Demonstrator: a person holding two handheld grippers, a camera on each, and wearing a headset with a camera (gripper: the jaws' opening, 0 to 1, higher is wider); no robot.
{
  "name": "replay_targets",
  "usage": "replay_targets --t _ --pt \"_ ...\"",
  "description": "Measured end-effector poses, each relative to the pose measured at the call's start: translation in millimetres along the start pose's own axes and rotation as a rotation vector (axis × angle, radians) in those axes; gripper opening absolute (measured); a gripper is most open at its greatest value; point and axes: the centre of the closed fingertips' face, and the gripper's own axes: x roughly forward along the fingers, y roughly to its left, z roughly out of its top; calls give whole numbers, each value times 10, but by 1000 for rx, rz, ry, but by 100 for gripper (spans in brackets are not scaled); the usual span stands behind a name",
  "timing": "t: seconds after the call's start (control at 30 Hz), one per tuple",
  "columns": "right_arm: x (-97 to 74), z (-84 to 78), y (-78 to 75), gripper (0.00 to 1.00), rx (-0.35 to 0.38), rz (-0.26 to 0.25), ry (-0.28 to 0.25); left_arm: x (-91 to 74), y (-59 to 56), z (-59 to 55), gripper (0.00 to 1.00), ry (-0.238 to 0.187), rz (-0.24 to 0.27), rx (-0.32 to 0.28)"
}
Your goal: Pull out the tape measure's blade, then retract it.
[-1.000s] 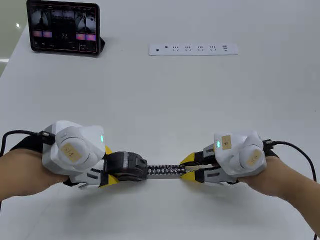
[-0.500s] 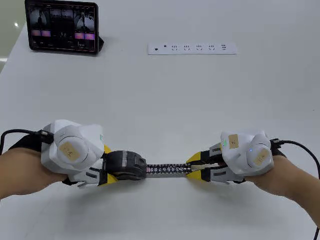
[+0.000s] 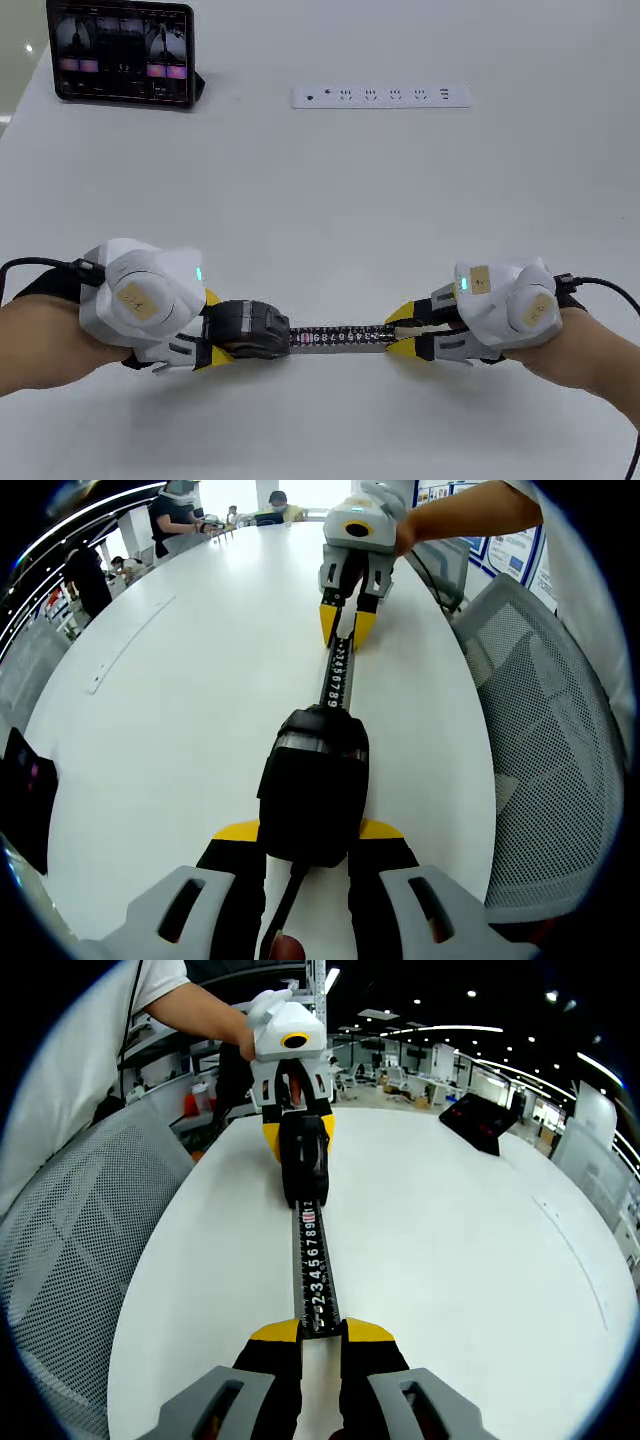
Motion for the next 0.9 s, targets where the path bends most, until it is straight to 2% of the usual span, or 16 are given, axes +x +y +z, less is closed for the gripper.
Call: replay_targets --t 0.9 --pt "-223 -215 -27 10 -4 -10 58 3 6 -8 26 5 1 1"
